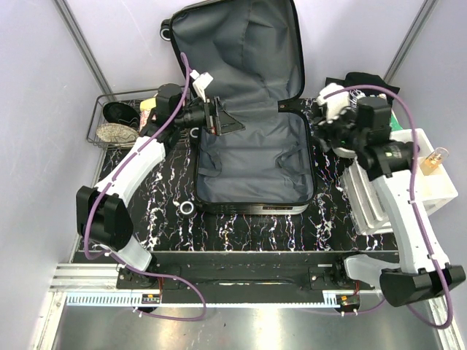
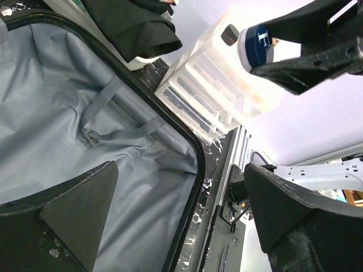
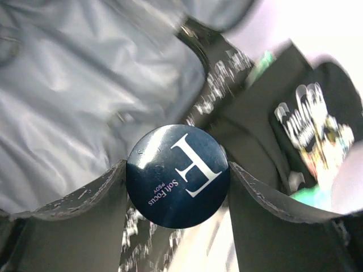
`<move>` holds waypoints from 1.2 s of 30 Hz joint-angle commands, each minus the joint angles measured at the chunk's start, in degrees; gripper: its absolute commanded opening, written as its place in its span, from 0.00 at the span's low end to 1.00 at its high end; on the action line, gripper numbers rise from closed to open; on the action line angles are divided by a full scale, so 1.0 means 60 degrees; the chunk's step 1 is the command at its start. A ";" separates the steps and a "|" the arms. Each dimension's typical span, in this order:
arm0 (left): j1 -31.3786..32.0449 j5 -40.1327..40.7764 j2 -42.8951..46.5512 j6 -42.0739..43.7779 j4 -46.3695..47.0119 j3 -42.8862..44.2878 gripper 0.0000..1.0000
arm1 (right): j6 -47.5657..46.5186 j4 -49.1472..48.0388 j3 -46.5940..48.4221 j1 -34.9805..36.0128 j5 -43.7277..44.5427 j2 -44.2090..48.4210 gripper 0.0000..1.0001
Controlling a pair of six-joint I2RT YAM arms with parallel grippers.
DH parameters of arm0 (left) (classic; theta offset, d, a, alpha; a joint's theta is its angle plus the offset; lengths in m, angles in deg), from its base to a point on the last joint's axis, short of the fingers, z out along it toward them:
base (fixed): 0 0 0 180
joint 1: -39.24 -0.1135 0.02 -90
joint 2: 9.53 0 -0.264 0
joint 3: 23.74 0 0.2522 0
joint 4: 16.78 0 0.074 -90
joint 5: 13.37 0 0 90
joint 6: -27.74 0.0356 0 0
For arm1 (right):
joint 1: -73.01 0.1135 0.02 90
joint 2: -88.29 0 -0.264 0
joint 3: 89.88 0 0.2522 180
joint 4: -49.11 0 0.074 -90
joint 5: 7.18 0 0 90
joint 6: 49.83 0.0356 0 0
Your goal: Open, take out, and arrange the luggage
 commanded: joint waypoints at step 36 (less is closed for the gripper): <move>-0.0282 -0.0125 0.0229 0.0848 0.0324 -0.0945 0.99 | -0.0234 0.3232 0.1873 -0.6123 0.0666 -0.2490 0.77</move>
